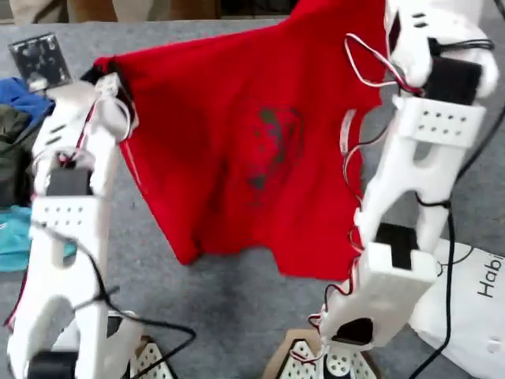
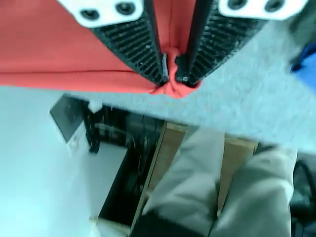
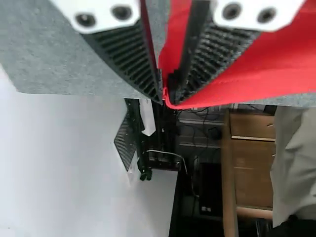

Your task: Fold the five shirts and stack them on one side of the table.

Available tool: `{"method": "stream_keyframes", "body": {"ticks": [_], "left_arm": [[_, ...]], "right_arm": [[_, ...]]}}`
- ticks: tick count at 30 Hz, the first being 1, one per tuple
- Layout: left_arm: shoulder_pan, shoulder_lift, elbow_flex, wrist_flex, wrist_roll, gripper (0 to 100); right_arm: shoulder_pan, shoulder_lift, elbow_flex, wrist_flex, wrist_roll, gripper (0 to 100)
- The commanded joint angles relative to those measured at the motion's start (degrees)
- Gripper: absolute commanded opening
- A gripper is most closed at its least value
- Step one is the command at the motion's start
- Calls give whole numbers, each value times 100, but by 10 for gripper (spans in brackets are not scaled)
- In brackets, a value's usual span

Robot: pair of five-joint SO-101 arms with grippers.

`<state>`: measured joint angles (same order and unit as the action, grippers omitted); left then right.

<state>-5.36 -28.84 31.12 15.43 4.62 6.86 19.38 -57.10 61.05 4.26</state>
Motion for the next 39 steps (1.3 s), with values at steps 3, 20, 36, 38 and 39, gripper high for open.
{"method": "stream_keyframes", "body": {"ticks": [3,20,36,38,39], "left_arm": [[35,1244,-1653,-290,-9,18],[220,3591,-4325,3244,-53,18],[501,3591,-4985,6541,-659,18],[484,3591,-4818,6532,-659,18],[484,3591,-4712,6532,-659,18]], "right_arm": [[-251,303,-541,-299,-9,4],[-391,840,-1024,1459,9,4],[-22,347,-1147,4141,1011,4],[-4,-84,-426,4141,1160,4],[-13,-338,-13,4141,1178,4]]}}
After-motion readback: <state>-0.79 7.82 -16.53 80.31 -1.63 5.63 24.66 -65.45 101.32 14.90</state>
